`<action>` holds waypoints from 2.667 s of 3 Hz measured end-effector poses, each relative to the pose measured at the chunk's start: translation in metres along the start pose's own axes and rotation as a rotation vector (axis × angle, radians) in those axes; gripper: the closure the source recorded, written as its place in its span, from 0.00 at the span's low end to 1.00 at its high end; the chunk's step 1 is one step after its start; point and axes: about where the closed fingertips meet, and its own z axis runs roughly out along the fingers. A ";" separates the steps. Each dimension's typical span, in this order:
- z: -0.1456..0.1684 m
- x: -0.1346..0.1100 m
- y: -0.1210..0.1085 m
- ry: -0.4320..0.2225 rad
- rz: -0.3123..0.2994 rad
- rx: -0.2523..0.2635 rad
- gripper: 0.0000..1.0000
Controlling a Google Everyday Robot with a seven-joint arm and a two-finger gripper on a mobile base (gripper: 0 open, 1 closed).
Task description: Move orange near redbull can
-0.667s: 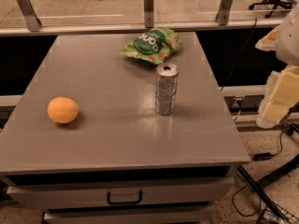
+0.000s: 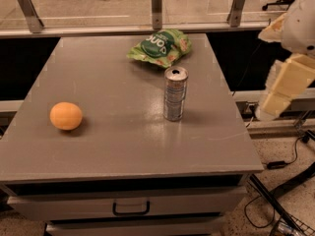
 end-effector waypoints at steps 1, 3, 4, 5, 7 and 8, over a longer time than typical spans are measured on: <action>0.007 -0.045 -0.010 -0.064 -0.019 -0.017 0.00; 0.066 -0.161 -0.007 -0.109 -0.110 -0.097 0.00; 0.103 -0.210 0.005 -0.095 -0.159 -0.151 0.00; 0.150 -0.255 0.025 -0.050 -0.229 -0.203 0.00; 0.195 -0.286 0.055 0.019 -0.305 -0.246 0.00; 0.208 -0.301 0.072 0.034 -0.347 -0.260 0.00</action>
Offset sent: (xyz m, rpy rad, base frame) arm 0.0711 0.1941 -0.0124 0.1122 0.0540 0.1891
